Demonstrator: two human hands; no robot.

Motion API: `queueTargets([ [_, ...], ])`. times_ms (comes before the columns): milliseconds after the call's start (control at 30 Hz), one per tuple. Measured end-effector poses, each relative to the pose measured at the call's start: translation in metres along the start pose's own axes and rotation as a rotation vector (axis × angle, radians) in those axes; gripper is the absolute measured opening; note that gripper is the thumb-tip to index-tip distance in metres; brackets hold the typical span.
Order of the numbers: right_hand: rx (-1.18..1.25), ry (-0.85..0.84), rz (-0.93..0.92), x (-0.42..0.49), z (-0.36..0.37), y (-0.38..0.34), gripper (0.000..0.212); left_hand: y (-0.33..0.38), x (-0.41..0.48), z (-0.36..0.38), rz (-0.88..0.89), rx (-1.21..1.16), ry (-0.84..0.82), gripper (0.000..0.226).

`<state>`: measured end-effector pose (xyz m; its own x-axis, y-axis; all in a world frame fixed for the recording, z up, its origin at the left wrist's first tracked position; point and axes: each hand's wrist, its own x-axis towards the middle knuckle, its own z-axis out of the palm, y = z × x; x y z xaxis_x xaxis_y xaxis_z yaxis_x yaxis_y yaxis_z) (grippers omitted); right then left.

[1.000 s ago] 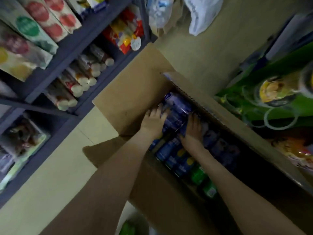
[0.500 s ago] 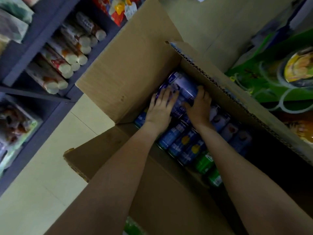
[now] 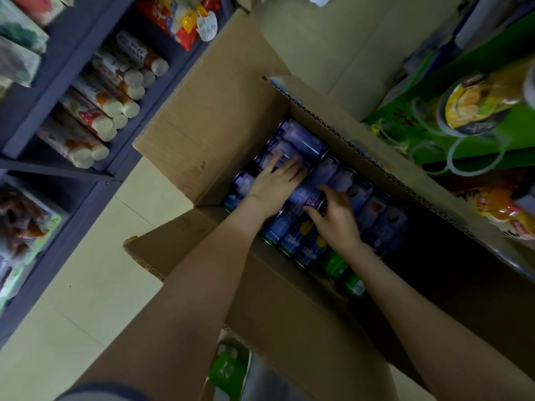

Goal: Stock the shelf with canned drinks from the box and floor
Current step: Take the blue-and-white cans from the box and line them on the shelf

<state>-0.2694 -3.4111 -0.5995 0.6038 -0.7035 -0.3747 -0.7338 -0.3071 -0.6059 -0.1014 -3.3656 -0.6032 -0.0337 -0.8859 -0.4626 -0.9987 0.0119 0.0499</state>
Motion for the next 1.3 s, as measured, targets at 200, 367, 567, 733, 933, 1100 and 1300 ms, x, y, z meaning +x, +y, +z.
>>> queueTargets([
  [200, 0.164, -0.067, -0.01, -0.003, -0.017, -0.016, 0.062, -0.001, -0.018, -0.01, -0.1, -0.43, -0.074, 0.049],
  [367, 0.462, -0.127, 0.016, 0.007, -0.028, -0.035, 0.096, -0.018, -0.056, -0.041, -0.284, -0.588, -0.118, 0.045],
  [567, 0.258, -0.224, 0.046, 0.008, 0.007, -0.038, 0.102, -0.043, -0.108, -0.064, -0.557, -0.83, -0.043, 0.047],
  [733, -0.081, -0.492, -0.075, 0.006, 0.065, -0.035, 0.096, -0.052, -0.123, -0.048, -0.667, -1.0, 0.009, 0.038],
  [933, -0.075, -0.42, -0.089, 0.013, 0.106, -0.031, 0.07, -0.055, -0.123, -0.036, -0.705, -1.065, 0.067, 0.057],
  [1100, 0.073, -0.285, -0.145, -0.01, 0.066, -0.04, 0.054, -0.046, -0.13, -0.043, -0.723, -1.197, 0.063, 0.066],
  [1300, 0.213, -0.153, -0.103, -0.074, -0.051, -0.05, 0.057, 0.0, -0.138, -0.096, -0.542, -1.519, 0.055, 0.021],
])
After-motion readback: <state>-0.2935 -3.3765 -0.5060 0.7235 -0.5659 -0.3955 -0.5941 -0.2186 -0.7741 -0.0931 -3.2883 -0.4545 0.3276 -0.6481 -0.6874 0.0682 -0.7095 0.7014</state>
